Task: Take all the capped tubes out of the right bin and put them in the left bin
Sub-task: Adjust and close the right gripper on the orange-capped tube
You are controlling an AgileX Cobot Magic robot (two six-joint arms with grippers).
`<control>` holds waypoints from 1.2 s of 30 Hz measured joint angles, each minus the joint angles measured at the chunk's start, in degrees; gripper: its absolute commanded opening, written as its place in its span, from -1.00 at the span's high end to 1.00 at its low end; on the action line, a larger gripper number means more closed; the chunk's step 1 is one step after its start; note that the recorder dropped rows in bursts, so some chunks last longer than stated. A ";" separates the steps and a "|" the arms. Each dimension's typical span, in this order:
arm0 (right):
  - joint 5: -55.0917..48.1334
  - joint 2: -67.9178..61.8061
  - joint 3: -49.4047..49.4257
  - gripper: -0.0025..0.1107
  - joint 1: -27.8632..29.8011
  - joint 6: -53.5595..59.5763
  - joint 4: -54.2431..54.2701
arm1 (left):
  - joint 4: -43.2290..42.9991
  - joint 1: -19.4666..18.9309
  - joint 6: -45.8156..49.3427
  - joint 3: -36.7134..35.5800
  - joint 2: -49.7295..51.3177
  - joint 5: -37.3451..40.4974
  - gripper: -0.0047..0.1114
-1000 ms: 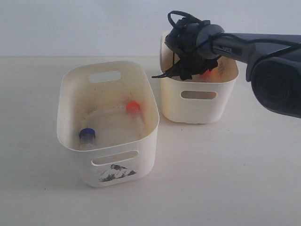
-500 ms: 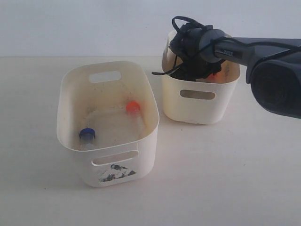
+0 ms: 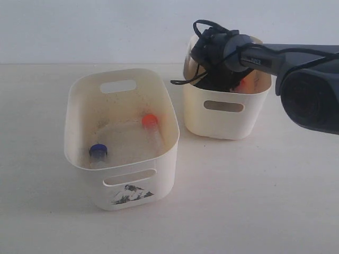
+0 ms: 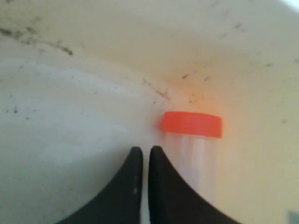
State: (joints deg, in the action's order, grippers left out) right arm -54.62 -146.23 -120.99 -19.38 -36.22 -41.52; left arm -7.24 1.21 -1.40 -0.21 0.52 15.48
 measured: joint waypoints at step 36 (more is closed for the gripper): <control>-4.46 0.59 0.04 -0.23 0.00 -2.32 -1.21 | 0.00 0.00 0.00 0.00 0.00 0.00 0.84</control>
State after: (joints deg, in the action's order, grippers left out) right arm -59.08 -145.63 -120.95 -19.38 -38.54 -42.73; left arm -7.24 1.21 -1.40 -0.21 0.52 15.48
